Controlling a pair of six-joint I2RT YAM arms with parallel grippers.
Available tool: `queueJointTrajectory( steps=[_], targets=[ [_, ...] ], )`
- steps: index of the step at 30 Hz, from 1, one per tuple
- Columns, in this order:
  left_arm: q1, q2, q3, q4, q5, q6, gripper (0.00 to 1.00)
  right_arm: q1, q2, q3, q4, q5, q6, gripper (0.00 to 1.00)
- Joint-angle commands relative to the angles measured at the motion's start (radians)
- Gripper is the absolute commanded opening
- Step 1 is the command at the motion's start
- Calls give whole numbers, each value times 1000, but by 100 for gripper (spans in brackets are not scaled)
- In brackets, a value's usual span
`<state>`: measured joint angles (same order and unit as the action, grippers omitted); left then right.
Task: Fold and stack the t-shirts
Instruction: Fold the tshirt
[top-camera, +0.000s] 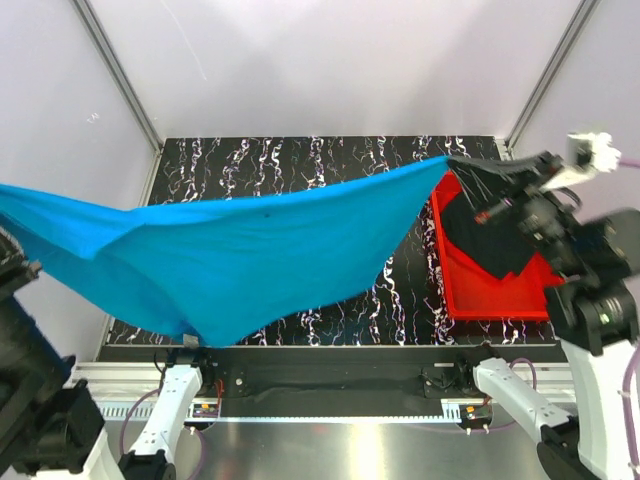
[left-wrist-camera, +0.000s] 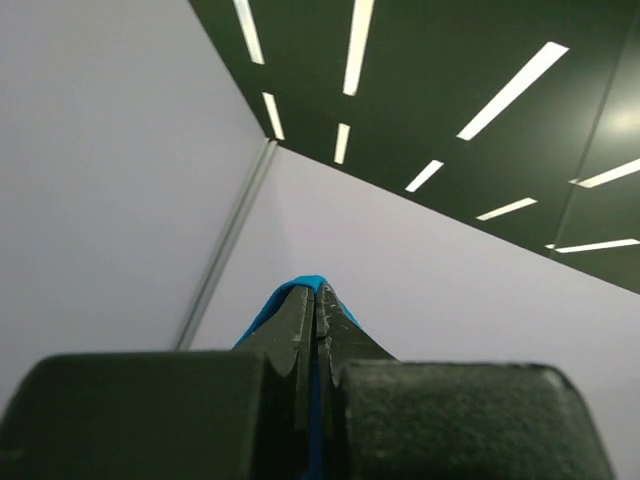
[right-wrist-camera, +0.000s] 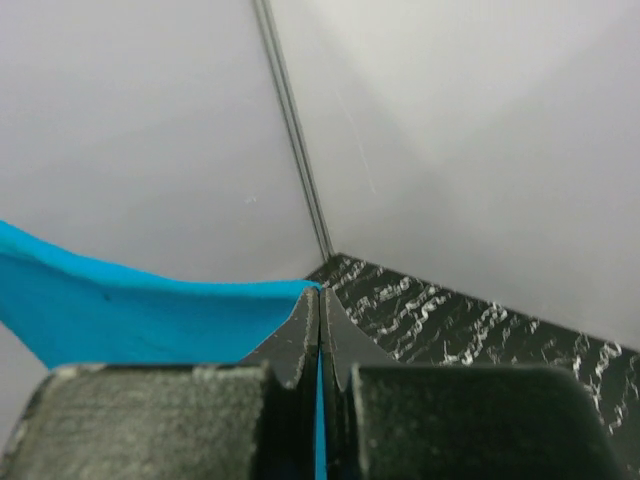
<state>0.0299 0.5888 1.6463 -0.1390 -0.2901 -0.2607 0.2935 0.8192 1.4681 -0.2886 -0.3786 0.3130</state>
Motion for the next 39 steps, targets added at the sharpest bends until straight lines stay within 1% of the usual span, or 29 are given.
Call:
queueJointTrajectory(
  steps=[1, 5, 9, 13, 14, 17, 18, 19, 20, 21, 22, 23, 24, 25, 26, 27, 28, 30, 31, 32, 33, 34, 35, 36, 37, 39],
  targets=[
    [-1, -47, 64, 99, 133, -38, 0, -1, -87, 78, 55, -65, 26, 0],
    [-1, -82, 80, 125, 195, -60, 0, -1, -124, 100, 63, -82, 47, 0],
    [1, -93, 21, 191, 200, -80, 0, -1, -124, 87, 71, -40, 54, 0],
    [-1, -55, -92, 243, 196, -100, 0, -1, -68, 6, 121, 23, 31, 0],
    [1, -44, -167, 269, 203, -101, 0, -1, -54, -36, 135, 35, 23, 0],
    [1, 38, -268, 401, 213, -101, 0, -1, 30, -127, 221, 90, 0, 0],
    [1, 107, -331, 432, 223, -103, 0, -1, 56, -153, 254, 124, -8, 0],
    [1, 146, -360, 467, 230, -106, 0, -1, 114, -179, 340, 145, -21, 0],
    [1, 187, -390, 537, 256, -106, 0, -1, 154, -228, 380, 165, -34, 0],
    [-1, 245, -435, 567, 264, -110, 0, -1, 197, -239, 408, 217, -49, 0],
    [1, 355, -450, 599, 272, -117, 0, -1, 293, -258, 454, 242, -67, 0],
    [-2, 431, -463, 663, 270, -133, 0, -1, 342, -275, 489, 295, -78, 0],
    [1, 501, -468, 693, 278, -150, 0, -2, 392, -296, 546, 320, -84, 0],
    [-1, 649, -454, 703, 284, -159, 0, -14, 502, -310, 631, 334, -81, 0],
    [-1, 728, -441, 725, 328, -157, 0, -22, 559, -318, 675, 351, -81, 0],
    [-1, 805, -427, 742, 338, -173, 0, -25, 614, -324, 725, 372, -81, 0],
    [1, 982, -378, 751, 353, -195, 0, -36, 730, -318, 808, 372, -87, 0],
    [2, 1164, -285, 739, 388, -221, 0, -43, 851, -286, 885, 460, -106, 0],
    [5, 1245, -181, 722, 448, -245, 0, -53, 968, -244, 904, 471, -101, 0],
    [7, 1392, -118, 699, 474, -264, 0, -85, 1027, -205, 899, 474, -86, 0],
    [2, 1446, -73, 682, 467, -255, 0, -100, 1111, -168, 875, 471, -46, 0],
    [-1, 1494, -6, 676, 465, -256, 0, -114, 1145, -125, 879, 468, -45, 0],
    [1, 1560, 7, 677, 457, -252, 0, -123, 1176, -105, 882, 496, -46, 0],
    [1, 1582, 23, 688, 448, -249, 0, -128, 1210, -74, 866, 503, -52, 0],
    [2, 1606, 41, 690, 448, -253, 0, -132, 1274, -5, 849, 501, -67, 0],
    [1, 1660, 105, 691, 457, -252, 0, -148, 1365, 59, 820, 492, -78, 0]
  ],
)
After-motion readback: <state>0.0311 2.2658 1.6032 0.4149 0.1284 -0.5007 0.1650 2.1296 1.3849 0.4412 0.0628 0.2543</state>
